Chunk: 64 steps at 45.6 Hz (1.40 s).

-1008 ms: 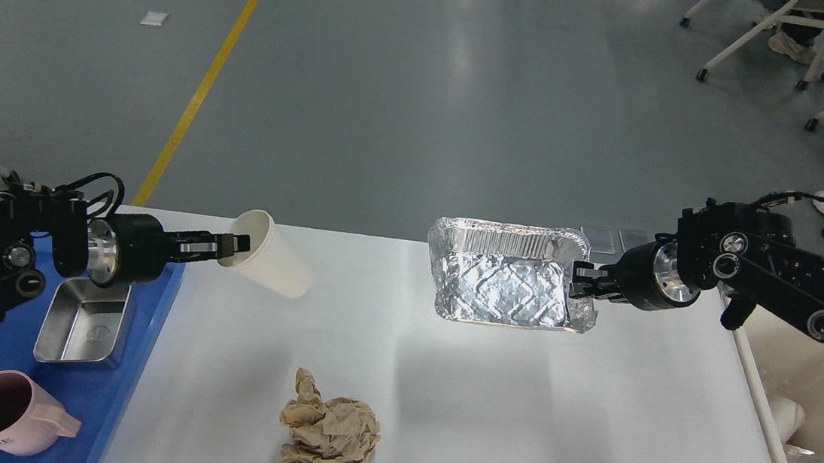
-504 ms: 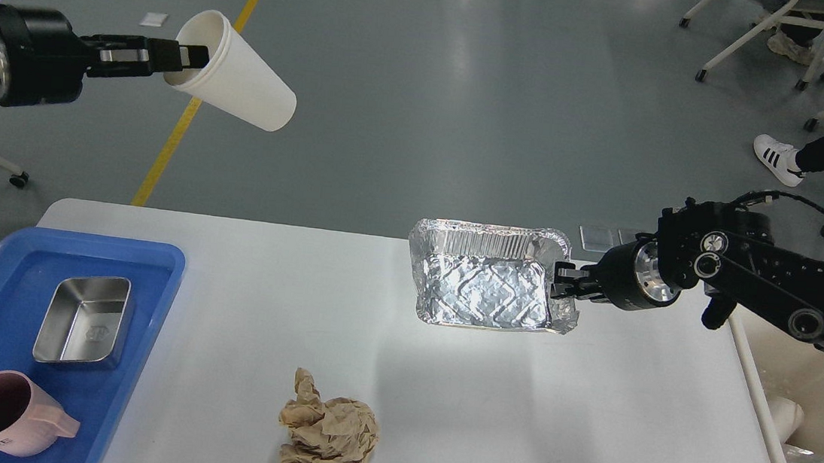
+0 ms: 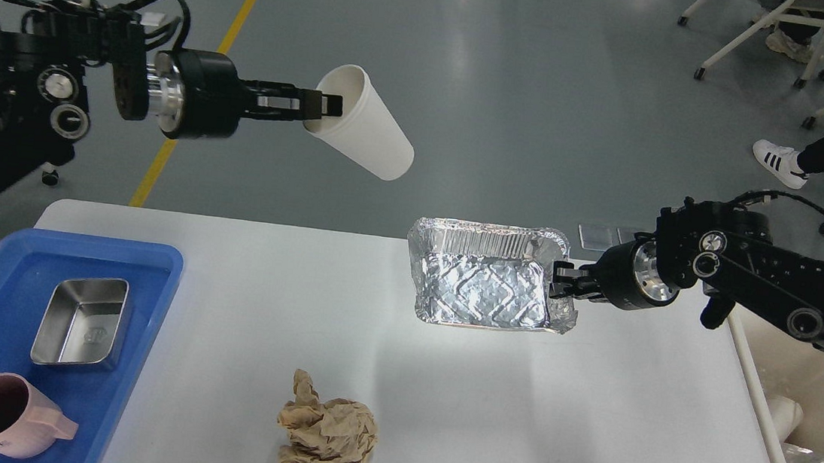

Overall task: Tidy desktop
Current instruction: 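Lift the paper cup high with the left gripper, then lower the paper cup into the foil tray held by the right gripper and release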

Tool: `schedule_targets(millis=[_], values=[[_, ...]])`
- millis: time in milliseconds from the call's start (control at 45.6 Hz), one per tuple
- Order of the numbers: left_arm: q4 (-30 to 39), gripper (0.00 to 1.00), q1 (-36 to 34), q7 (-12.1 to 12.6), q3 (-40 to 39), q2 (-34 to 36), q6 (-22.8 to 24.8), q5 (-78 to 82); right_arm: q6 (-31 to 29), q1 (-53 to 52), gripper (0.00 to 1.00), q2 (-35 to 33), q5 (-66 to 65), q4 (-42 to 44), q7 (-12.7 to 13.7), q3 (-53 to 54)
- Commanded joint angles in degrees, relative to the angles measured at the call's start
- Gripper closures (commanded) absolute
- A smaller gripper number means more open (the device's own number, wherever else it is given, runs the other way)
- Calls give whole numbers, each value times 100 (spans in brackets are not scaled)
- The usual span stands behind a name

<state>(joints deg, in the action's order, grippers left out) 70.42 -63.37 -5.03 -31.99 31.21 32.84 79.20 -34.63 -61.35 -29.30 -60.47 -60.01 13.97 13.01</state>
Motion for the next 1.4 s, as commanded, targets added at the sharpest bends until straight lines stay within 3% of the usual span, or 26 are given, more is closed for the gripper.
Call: schedule_targets(millis=[0, 416, 657, 986, 1292, 1380], values=[[-431, 97, 9, 2, 35, -791, -6, 253, 0, 9, 100, 91, 0, 33, 0, 0], [-1346, 97, -61, 11, 510, -2207, -41, 1123, 26, 27, 100, 100, 0, 60, 0, 52], [-1759, 97, -70, 11, 694, -2813, -331, 1484, 26, 35, 100, 100, 62, 51, 0, 79], [-2102, 96, -70, 2, 712, -3033, -542, 1792, 26, 27, 100, 100, 132, 33, 0, 158], [-2207, 93, -140, -16, 1187, -3069, -647, 1757, 26, 27, 100, 100, 141, 25, 0, 167], [-2321, 88, -140, -24, 1187, -3130, -691, 1730, 26, 35, 100, 100, 141, 16, 0, 167]])
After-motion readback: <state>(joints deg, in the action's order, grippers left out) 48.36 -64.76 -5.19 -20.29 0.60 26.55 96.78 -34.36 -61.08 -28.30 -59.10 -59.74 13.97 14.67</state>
